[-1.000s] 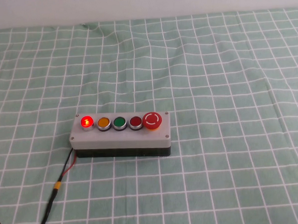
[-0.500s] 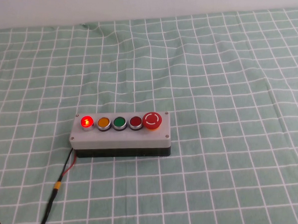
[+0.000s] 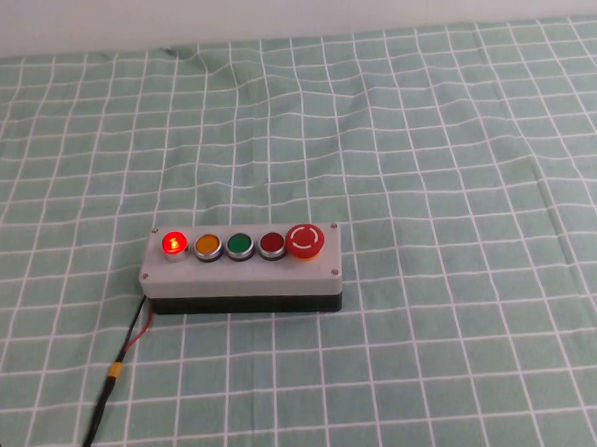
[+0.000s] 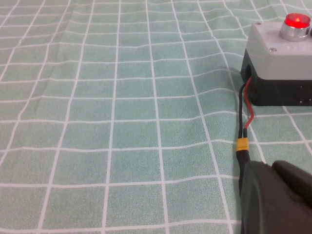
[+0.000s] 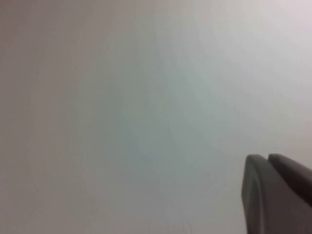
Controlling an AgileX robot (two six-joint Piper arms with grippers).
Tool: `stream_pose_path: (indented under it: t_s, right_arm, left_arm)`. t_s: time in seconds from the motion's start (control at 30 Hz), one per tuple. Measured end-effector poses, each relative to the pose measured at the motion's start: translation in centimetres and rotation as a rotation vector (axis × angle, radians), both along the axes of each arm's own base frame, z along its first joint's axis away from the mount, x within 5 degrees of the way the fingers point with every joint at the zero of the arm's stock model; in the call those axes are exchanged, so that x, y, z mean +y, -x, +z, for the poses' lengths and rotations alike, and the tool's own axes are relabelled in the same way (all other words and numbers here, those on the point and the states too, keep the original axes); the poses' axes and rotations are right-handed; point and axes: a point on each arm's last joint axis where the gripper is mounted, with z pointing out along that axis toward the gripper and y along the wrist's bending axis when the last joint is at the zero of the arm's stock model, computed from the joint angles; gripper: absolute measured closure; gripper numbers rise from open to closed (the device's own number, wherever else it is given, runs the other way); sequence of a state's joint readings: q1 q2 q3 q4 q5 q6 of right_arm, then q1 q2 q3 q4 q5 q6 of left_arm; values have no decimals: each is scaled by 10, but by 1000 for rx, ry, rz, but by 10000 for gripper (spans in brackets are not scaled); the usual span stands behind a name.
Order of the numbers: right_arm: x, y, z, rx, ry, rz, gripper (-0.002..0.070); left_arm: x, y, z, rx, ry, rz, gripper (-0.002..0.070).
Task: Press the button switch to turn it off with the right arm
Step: 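Press the lit red button on the button box to turn it off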
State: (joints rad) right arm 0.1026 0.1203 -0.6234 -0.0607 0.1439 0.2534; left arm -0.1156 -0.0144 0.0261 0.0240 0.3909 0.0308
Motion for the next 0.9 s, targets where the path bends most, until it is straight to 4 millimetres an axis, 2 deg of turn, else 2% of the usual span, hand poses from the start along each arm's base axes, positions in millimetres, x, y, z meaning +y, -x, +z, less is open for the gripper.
stream_pose_path:
  t_s: [0.13, 0.23, 0.33, 0.67, 0.9]
  right_arm:
    - [2, -27, 9, 266, 9, -2, 692]
    - [4, -46, 10, 382, 72, -18, 692]
    - [7, -62, 8, 433, 100, 0, 692]
    - [15, -93, 0, 541, 57, 61, 692]
    - [22, -110, 1, 603, 270, 96, 692]
  left_arm:
    - [0, 0, 0, 0, 0, 0, 678]
    - [0, 0, 0, 0, 0, 0, 678]
    - [0, 0, 0, 0, 0, 0, 678]
    - [0, 0, 0, 0, 0, 0, 678]
    - [0, 0, 0, 0, 0, 0, 678]
